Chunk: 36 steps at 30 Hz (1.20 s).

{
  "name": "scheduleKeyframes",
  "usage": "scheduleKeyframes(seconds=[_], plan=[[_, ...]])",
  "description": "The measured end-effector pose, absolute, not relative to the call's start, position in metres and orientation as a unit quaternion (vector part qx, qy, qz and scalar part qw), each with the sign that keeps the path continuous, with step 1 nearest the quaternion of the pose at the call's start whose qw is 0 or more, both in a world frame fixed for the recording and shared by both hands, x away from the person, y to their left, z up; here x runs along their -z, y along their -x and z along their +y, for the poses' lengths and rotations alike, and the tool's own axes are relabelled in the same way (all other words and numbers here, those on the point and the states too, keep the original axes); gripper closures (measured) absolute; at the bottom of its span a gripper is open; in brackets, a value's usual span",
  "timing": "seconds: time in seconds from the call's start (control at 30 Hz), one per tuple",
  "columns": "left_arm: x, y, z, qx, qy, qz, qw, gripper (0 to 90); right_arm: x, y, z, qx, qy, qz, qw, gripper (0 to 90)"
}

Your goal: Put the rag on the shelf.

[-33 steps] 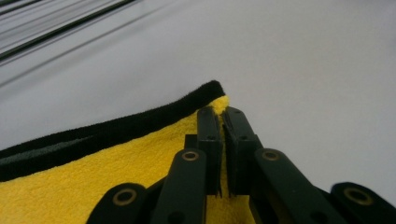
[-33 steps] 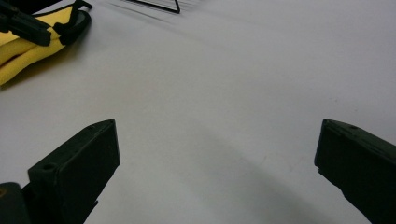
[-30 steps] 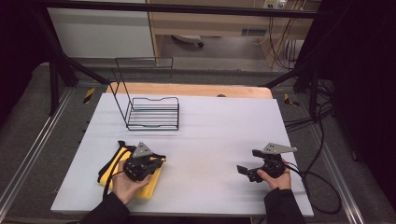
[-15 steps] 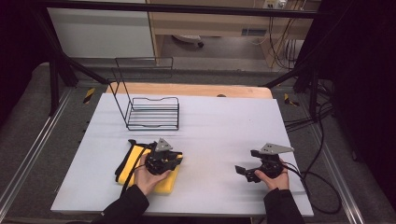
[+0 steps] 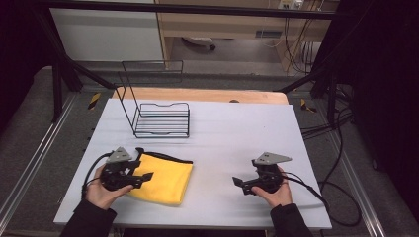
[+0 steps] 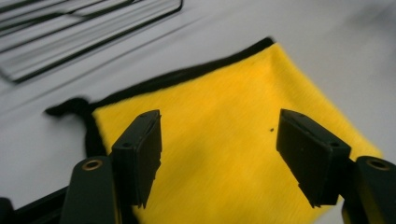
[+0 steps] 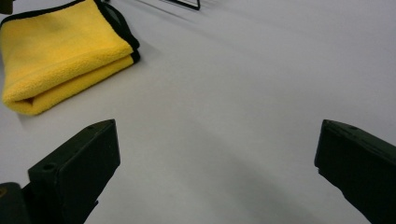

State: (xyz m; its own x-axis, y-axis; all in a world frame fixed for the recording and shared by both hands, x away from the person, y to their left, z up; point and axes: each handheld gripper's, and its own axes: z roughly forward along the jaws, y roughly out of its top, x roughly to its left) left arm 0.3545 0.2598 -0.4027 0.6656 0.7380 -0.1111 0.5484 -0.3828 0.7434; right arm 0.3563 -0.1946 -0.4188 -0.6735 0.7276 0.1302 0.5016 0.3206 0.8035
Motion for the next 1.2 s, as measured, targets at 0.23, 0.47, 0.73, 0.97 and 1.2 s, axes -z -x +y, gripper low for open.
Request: scheduleKeyframes(seconds=[0.23, 0.47, 0.73, 0.97, 1.2], plan=[[0.414, -0.344, 0.297, -0.129, -0.819, 0.410, 0.379, 34.2, 0.416, -0.349, -0.142, -0.430, -0.371, 0.815, 0.116, 5.3], [0.428, -0.335, 0.304, -0.113, -0.831, 0.413, 0.355, 60.7, 0.422, -0.333, -0.083, -0.439, -0.325, 0.833, 0.086, 18.4], [0.433, -0.334, 0.302, -0.108, -0.835, 0.420, 0.339, 74.6, 0.429, -0.319, -0.042, -0.440, -0.321, 0.837, 0.063, 41.7], [0.433, -0.333, 0.298, -0.112, -0.836, 0.422, 0.332, 81.6, 0.440, -0.314, -0.023, -0.427, -0.335, 0.839, 0.043, 57.7], [0.432, -0.333, 0.299, -0.110, -0.832, 0.430, 0.334, 83.1, 0.449, -0.315, -0.018, -0.417, -0.344, 0.840, 0.029, 79.6]])
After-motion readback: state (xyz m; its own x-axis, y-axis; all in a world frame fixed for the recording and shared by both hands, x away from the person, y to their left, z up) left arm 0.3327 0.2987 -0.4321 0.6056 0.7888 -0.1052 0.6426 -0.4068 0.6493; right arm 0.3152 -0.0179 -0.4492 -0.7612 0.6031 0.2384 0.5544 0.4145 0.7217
